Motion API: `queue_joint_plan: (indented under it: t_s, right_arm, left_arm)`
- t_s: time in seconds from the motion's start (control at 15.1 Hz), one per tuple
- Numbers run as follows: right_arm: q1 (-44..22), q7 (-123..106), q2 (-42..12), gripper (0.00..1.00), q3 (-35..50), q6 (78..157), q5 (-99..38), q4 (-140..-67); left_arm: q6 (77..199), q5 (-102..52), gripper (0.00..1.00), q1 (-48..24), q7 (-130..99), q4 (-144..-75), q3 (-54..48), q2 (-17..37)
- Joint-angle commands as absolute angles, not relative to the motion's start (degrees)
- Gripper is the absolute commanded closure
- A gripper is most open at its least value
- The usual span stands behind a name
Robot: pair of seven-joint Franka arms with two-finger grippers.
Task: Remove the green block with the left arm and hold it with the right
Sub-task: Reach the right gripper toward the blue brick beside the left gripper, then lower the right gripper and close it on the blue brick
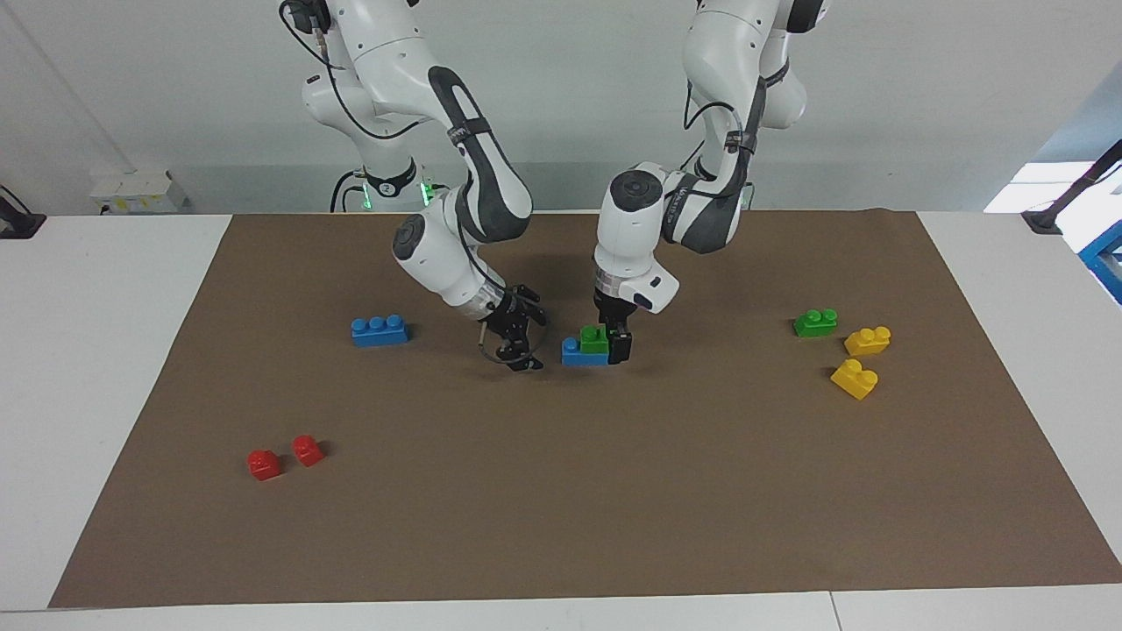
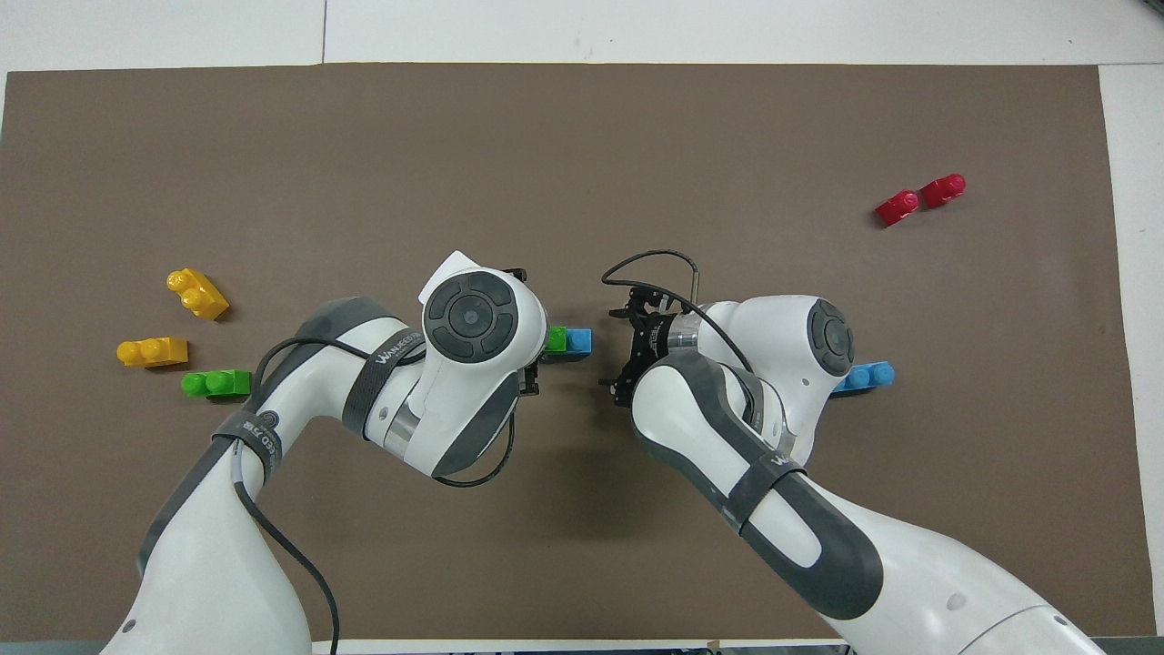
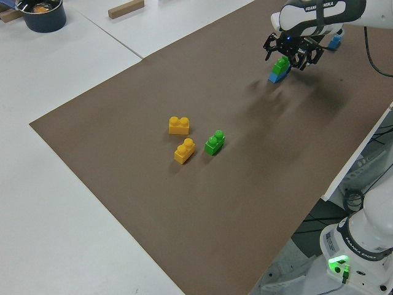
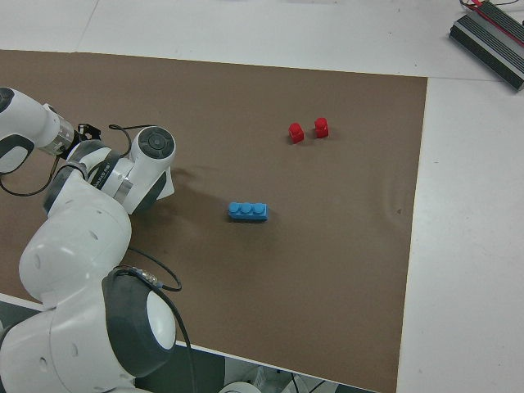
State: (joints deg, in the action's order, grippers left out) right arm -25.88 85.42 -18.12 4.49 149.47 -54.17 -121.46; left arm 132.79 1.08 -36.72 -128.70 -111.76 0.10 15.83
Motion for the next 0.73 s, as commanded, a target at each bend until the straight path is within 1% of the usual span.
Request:
queue_joint_plan:
  t_s: [0.0,0.26,0.66]
  right_arm:
    - [-27.85,85.08,-19.25,0.03,4.39,152.39,-55.9,-120.59]
    - [-29.53,84.82,-19.42,0.03,4.31,153.81,-55.9,-120.67]
    - [-30.23,83.32,-19.77,0.03,4.39,155.21,-55.9,-120.76]
  left_arm:
    - [134.03,2.29,0.0,-36.65,-129.81,-112.76,0.26,15.64]
    - [134.03,2.29,0.0,-36.56,-129.81,-112.76,0.26,15.64]
    - [134.03,2.29,0.0,-36.56,-129.81,-112.76,0.35,15.64]
